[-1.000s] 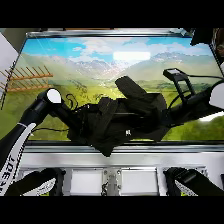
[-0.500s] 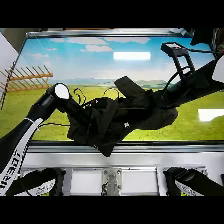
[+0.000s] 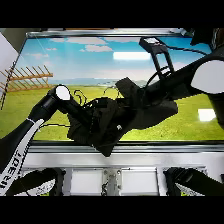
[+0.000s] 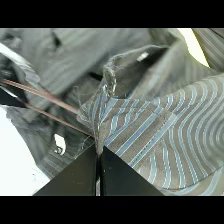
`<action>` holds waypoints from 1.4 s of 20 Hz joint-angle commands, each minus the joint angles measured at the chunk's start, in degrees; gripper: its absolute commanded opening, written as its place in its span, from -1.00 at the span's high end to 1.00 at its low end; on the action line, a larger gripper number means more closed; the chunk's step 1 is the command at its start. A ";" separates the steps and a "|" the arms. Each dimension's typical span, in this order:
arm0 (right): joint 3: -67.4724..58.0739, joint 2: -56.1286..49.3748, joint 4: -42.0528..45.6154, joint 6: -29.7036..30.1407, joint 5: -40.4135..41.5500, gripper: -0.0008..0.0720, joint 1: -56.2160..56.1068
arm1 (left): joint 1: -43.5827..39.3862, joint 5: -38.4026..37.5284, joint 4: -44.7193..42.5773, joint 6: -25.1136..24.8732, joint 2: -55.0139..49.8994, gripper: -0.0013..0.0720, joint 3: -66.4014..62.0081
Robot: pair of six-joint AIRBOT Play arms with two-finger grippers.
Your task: Fold the clothes and pants, and hang the long-sleeved shirts on hangers.
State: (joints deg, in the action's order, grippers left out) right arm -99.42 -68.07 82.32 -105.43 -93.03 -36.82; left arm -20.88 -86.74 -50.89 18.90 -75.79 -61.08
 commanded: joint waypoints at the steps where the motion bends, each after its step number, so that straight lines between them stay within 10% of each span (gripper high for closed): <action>1: -0.07 -1.88 -0.02 -1.16 1.77 0.93 -3.43 | 0.04 0.39 0.13 -0.02 -0.02 0.95 0.07; 13: -0.07 -4.66 -3.52 -0.90 1.57 0.79 -6.27 | 0.04 0.20 -0.02 -0.02 -0.02 0.94 0.07; 15: -0.07 -4.37 -3.74 -0.35 0.17 -0.48 -6.21 | 0.04 0.20 -0.02 -0.02 -0.02 0.94 0.07; 16: -0.09 -4.04 -4.00 1.44 -0.76 -0.73 -6.19 | 0.04 0.20 -0.02 -0.02 -0.02 0.94 0.07; 24: -2.62 2.10 -15.47 29.33 -10.01 -0.72 5.18 | 0.04 0.22 -0.07 -0.02 -0.02 0.94 0.07; 28: -2.62 2.91 -17.57 31.34 -4.87 -0.72 12.26 | 0.04 0.22 -0.11 -0.02 -0.02 0.94 0.07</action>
State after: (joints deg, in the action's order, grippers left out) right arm -101.82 -65.95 68.10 -78.96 -100.01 -29.08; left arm -20.88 -86.52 -50.94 18.90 -75.79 -61.04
